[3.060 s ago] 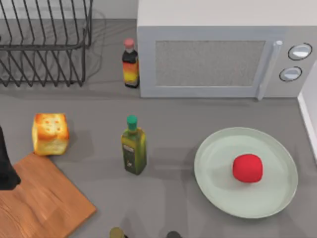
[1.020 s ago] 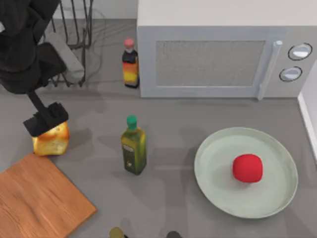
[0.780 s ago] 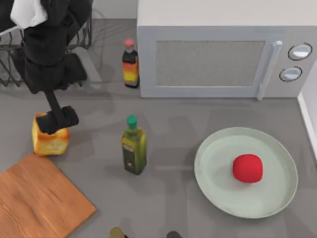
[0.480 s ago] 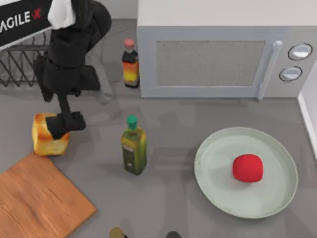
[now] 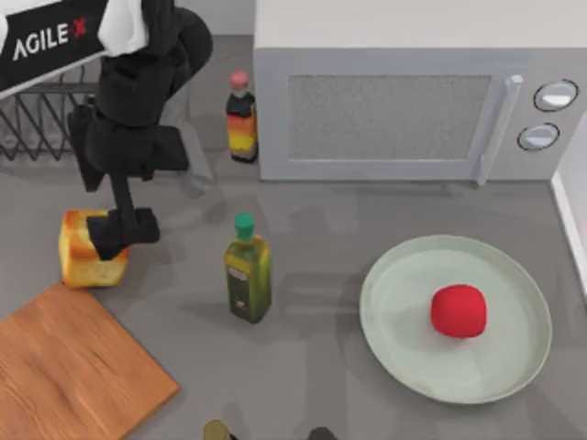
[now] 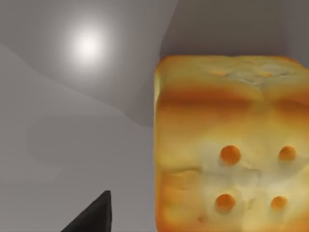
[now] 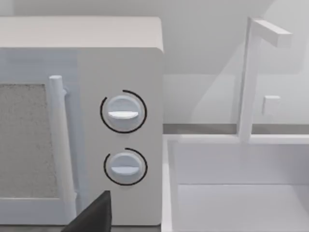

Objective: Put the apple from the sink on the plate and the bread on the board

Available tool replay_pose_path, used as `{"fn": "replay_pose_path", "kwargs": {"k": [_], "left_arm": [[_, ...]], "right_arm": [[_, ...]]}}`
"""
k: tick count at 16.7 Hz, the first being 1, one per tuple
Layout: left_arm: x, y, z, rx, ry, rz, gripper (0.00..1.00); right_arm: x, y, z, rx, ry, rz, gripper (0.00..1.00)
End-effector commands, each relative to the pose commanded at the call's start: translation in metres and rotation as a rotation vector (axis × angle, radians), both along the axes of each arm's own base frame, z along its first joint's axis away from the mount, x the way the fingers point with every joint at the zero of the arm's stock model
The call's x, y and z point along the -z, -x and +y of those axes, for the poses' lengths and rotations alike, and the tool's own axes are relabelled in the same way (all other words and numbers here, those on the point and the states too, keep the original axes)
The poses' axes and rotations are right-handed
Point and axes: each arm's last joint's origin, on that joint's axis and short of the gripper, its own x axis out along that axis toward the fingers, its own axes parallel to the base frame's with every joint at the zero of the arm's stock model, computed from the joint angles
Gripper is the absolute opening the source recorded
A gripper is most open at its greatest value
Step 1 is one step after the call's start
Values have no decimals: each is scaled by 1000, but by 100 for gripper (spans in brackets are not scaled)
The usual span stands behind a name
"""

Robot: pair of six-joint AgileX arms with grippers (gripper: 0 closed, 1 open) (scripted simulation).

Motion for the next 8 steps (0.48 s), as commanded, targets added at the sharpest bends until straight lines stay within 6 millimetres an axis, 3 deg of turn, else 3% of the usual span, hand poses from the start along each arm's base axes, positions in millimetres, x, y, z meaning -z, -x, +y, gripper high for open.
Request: {"fn": "replay_pose_path", "kwargs": {"k": [8], "left_arm": [[48, 5, 16, 5, 1, -4, 100]], "right_arm": [[0, 0, 0, 0, 0, 0, 100]]}}
